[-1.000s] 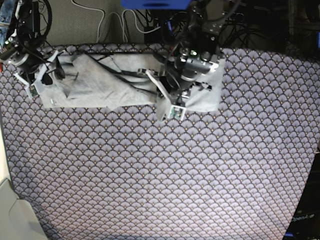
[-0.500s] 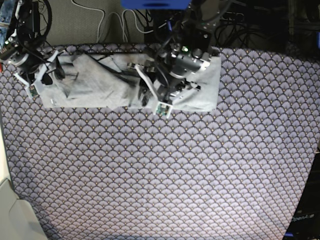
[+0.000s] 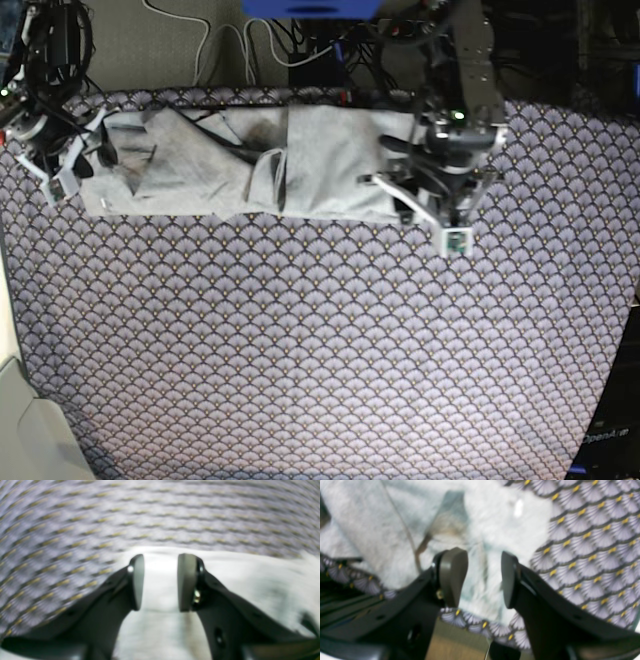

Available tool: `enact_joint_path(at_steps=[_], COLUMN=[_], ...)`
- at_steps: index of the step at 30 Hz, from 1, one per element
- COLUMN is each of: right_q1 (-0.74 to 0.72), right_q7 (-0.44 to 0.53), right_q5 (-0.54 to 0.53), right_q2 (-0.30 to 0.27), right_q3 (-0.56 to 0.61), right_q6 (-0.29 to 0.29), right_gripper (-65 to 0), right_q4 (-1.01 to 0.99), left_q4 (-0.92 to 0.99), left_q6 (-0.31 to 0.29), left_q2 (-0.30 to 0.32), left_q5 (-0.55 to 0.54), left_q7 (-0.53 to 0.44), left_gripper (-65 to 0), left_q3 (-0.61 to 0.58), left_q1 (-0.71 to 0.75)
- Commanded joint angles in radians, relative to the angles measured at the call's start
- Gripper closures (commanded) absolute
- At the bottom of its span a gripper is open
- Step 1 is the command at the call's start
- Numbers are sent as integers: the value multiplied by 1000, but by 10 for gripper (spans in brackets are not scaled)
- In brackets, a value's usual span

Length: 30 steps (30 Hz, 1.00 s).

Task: Fold the T-shirt properly

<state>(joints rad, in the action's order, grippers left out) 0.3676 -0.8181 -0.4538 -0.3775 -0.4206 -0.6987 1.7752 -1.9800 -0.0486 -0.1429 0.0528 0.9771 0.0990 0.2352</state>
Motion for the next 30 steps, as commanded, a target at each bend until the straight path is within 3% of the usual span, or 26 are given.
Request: enact_joint_path(at_steps=[1, 4, 14, 20, 26, 30], right_q1=[-8, -15, -68, -164, -232, -229], right_q7=[21, 21, 19, -89, -126, -126], right_q5=[-15, -20, -21, -17, -15, -15], right_q2=[-25, -25, -25, -24, -30, -30], right_q3=[-25, -83, -162, -195, -266, -269], right_q6=[1, 1, 1, 1, 1, 1], right_gripper=[-272, -272, -275, -276, -368, -378], right_q4=[16, 16, -54, -219, -377, -375], left_q4=[-5, 31, 164, 158, 160, 161], left_q6=[-4, -4, -4, -4, -4, -4], left_q2=[15, 55, 78, 81, 81, 79], left_q5=[-11, -11, -11, -11, -11, -11], left_q7=[-20, -20, -31, -25, -28, -30], left_gripper=[-158, -3, -5, -5, -5, -5], left_q3=[17, 57, 57, 58, 57, 57], left_q1=[-6, -4, -13, -29, -29, -30])
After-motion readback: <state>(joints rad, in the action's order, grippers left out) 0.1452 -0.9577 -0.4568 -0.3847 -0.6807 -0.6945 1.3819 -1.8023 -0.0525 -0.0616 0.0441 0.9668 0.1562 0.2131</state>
